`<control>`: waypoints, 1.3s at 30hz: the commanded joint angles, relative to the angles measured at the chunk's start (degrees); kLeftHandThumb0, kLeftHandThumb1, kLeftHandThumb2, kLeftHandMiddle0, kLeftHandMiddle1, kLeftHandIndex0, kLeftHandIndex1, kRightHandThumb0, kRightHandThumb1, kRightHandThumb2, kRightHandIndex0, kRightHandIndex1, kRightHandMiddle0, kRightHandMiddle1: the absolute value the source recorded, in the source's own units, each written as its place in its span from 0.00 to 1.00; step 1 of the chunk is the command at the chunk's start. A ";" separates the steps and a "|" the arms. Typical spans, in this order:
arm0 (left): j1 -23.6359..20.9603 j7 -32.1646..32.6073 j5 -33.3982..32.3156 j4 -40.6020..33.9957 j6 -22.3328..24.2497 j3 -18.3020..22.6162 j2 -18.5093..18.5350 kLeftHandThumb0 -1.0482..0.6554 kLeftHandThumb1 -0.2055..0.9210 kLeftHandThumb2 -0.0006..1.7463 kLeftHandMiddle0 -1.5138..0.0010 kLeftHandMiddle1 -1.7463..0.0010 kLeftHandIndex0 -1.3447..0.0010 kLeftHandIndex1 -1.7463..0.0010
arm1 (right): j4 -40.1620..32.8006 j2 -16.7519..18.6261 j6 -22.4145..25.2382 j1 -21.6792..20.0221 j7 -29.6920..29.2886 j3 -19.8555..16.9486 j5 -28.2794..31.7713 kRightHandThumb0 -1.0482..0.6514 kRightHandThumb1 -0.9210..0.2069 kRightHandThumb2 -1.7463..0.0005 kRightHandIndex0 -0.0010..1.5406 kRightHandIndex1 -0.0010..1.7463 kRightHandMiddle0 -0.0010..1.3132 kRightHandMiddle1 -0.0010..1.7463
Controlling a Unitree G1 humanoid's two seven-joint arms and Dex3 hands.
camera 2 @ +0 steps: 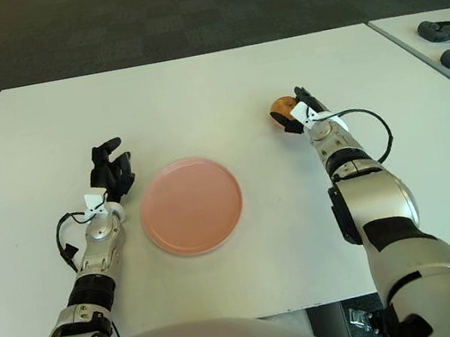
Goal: Put the apple into the plate.
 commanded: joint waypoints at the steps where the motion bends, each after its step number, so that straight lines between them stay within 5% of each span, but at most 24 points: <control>1: 2.39 0.01 -0.20 1.57 2.38 0.34 0.43 0.16 1.00 0.35 0.81 0.56 0.98 0.29 | 1.19 1.91 0.99 2.48 2.12 0.10 0.23 0.00 0.00 0.65 0.01 0.00 0.00 0.06; 39: 2.51 -0.04 -0.22 0.79 2.81 0.11 0.06 0.18 1.00 0.34 0.80 0.55 0.98 0.29 | 1.10 1.69 0.36 3.03 2.33 -0.43 0.28 0.01 0.00 0.64 0.00 0.00 0.00 0.08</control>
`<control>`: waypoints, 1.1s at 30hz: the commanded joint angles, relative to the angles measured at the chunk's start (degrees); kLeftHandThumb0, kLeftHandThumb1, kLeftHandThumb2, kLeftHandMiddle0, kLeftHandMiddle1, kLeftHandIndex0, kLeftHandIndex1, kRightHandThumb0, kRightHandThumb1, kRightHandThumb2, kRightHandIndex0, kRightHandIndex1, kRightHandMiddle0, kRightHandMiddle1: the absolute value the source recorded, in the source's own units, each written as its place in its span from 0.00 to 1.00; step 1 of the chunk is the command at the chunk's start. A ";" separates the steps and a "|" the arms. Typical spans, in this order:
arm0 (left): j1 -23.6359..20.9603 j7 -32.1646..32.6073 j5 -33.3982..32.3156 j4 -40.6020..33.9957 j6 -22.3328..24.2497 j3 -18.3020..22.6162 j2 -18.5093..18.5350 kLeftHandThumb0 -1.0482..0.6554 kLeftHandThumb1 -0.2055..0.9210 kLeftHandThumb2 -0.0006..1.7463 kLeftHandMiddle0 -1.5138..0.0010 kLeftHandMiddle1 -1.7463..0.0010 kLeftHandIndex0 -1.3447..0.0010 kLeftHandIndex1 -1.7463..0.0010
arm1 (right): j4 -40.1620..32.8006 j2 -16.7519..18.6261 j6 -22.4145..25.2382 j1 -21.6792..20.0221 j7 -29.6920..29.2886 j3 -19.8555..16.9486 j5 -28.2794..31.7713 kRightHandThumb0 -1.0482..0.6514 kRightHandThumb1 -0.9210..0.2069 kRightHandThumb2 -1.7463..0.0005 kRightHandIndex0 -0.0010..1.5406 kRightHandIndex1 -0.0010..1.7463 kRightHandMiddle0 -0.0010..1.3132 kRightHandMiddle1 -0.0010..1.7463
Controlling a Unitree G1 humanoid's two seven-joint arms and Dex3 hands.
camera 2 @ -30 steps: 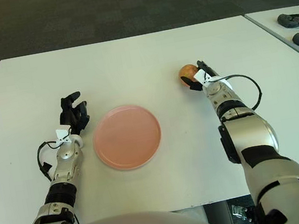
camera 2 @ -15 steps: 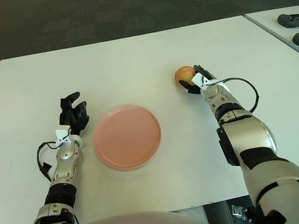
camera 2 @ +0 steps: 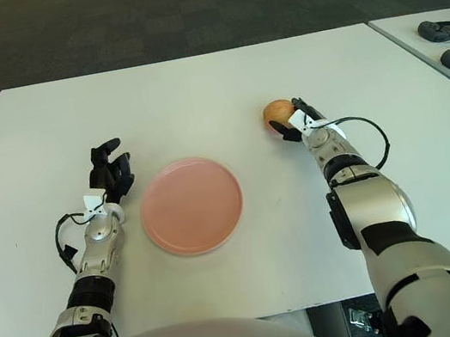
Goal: Put the apple into the plate.
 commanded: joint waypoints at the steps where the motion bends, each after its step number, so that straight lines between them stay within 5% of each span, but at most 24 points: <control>1: 1.92 -0.05 -0.26 1.77 2.38 0.14 0.05 0.18 1.00 0.34 0.80 0.55 0.98 0.29 | 0.86 0.69 0.41 1.65 1.52 -0.12 0.30 0.01 0.00 0.64 0.00 0.00 0.00 0.08; 33: 1.58 1.03 0.11 2.65 1.64 0.16 -0.44 0.18 1.00 0.34 0.81 0.56 0.98 0.29 | 0.94 0.21 0.03 2.18 -0.23 0.51 -0.65 0.02 0.00 0.73 0.05 0.02 0.00 0.13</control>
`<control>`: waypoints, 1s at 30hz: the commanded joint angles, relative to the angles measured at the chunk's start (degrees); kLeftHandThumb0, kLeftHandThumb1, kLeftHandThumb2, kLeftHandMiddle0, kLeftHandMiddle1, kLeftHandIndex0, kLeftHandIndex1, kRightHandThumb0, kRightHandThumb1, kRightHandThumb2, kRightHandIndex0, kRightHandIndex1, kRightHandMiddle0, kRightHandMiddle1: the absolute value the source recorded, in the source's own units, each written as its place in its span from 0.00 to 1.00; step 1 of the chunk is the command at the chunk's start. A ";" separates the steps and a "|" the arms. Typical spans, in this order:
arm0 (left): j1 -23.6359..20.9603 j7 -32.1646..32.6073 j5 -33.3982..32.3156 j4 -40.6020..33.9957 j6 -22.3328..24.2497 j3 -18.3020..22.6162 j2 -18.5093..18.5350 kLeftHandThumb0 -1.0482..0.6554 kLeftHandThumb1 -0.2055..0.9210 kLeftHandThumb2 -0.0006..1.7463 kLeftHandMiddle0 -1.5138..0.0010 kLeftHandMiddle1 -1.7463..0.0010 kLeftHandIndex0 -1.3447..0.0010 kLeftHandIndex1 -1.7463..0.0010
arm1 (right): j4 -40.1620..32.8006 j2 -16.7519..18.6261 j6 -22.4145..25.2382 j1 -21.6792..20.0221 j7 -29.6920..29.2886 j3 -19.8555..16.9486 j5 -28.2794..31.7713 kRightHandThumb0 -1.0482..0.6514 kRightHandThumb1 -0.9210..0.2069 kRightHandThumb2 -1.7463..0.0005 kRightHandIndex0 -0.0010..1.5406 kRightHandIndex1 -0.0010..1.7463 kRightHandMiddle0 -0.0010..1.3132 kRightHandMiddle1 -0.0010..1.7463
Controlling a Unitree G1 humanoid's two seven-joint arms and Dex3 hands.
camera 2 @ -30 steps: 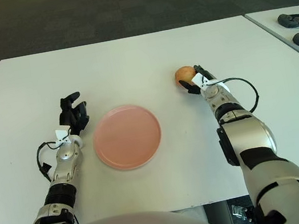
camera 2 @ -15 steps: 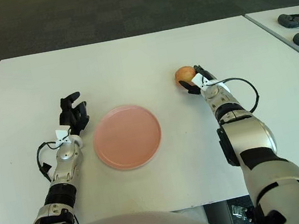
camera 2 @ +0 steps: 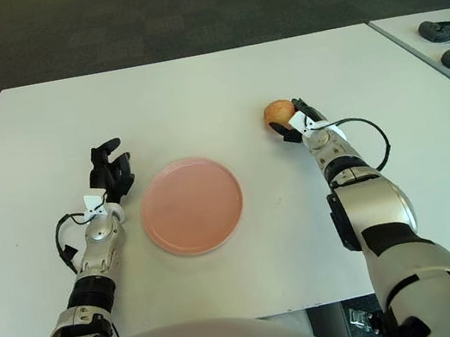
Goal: Put the apple into the plate.
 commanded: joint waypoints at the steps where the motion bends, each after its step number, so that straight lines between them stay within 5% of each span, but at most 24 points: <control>1: 1.63 0.57 0.04 2.58 1.70 0.14 -0.19 0.18 1.00 0.34 0.81 0.56 0.98 0.29 | 0.89 0.25 -0.02 1.50 0.18 0.59 -0.62 0.02 0.00 0.74 0.06 0.03 0.00 0.14; 6: 1.46 0.75 -0.07 3.04 1.31 0.15 -0.37 0.18 1.00 0.34 0.81 0.56 0.98 0.29 | 0.77 0.16 -1.36 1.21 -2.26 2.14 -2.05 0.03 0.00 0.79 0.11 0.06 0.00 0.23; 9: 1.41 0.96 -0.07 3.23 1.11 0.17 -0.49 0.17 1.00 0.33 0.81 0.56 0.98 0.29 | 0.83 0.03 -1.70 1.25 -3.67 3.10 -3.11 0.04 0.00 0.82 0.06 0.28 0.00 0.33; 13: 1.33 1.43 0.11 3.47 0.82 0.14 -0.67 0.17 1.00 0.33 0.81 0.56 0.98 0.29 | 1.11 -0.07 -0.81 1.18 -4.70 4.33 -4.46 0.08 0.06 0.85 0.10 0.65 0.00 0.73; 16: 1.25 1.66 0.13 3.63 0.68 0.09 -0.75 0.17 1.00 0.32 0.80 0.56 0.97 0.29 | 1.05 0.12 -0.59 0.63 -5.00 4.49 -4.63 0.11 0.13 0.80 0.14 0.79 0.00 0.89; 20: 1.21 2.12 0.10 3.81 0.44 0.11 -0.95 0.17 1.00 0.32 0.80 0.56 0.97 0.29 | 1.01 0.27 -0.63 0.49 -6.10 4.26 -4.27 0.15 0.31 0.67 0.24 0.91 0.14 0.98; 30: 1.12 2.72 -0.04 3.86 0.56 0.17 -1.26 0.17 1.00 0.32 0.80 0.56 0.98 0.30 | 0.98 0.28 -2.24 1.23 -10.41 3.41 -3.50 0.23 0.45 0.58 0.53 1.00 0.45 1.00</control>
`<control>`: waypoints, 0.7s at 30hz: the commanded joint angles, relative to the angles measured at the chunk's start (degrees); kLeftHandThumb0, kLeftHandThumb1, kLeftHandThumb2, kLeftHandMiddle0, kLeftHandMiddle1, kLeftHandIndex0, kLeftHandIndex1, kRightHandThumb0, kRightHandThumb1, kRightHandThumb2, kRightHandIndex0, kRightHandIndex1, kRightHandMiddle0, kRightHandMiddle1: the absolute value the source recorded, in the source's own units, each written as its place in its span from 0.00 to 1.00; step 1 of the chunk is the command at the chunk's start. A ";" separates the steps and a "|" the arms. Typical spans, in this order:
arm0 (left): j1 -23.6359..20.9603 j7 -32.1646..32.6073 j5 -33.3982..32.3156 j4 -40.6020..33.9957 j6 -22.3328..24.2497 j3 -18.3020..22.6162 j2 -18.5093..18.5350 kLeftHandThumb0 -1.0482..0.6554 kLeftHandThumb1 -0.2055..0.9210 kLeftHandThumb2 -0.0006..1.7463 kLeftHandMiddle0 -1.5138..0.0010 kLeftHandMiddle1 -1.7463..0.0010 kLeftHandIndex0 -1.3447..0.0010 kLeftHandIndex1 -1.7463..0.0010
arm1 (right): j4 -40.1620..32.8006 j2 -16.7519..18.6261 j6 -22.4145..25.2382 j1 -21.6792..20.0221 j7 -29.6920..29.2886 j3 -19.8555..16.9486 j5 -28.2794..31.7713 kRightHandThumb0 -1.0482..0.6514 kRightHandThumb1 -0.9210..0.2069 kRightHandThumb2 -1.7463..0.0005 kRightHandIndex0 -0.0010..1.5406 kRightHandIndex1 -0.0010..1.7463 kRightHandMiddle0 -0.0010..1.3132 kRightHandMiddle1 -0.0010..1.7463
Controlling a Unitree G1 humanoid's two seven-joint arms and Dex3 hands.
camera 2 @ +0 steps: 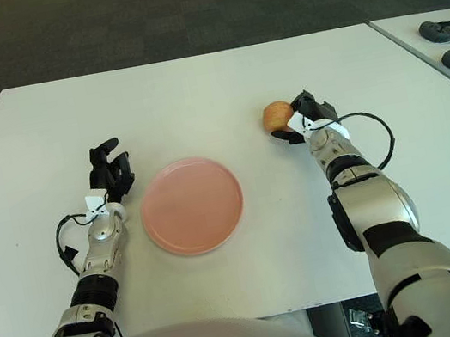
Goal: Put the apple into the plate.
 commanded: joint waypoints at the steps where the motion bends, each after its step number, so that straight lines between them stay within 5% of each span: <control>1: 1.61 0.37 -0.08 2.29 2.41 0.16 -0.31 0.17 1.00 0.32 0.80 0.56 0.98 0.30 | 0.75 0.92 -0.06 1.47 -0.25 -0.65 0.63 0.24 0.45 0.57 0.56 1.00 0.48 1.00; 21: 1.26 -0.12 -0.43 2.20 2.68 0.13 -0.47 0.17 1.00 0.33 0.80 0.56 0.98 0.30 | 0.56 1.09 1.12 2.03 -3.54 -2.42 1.29 0.30 0.41 0.51 0.80 1.00 0.75 1.00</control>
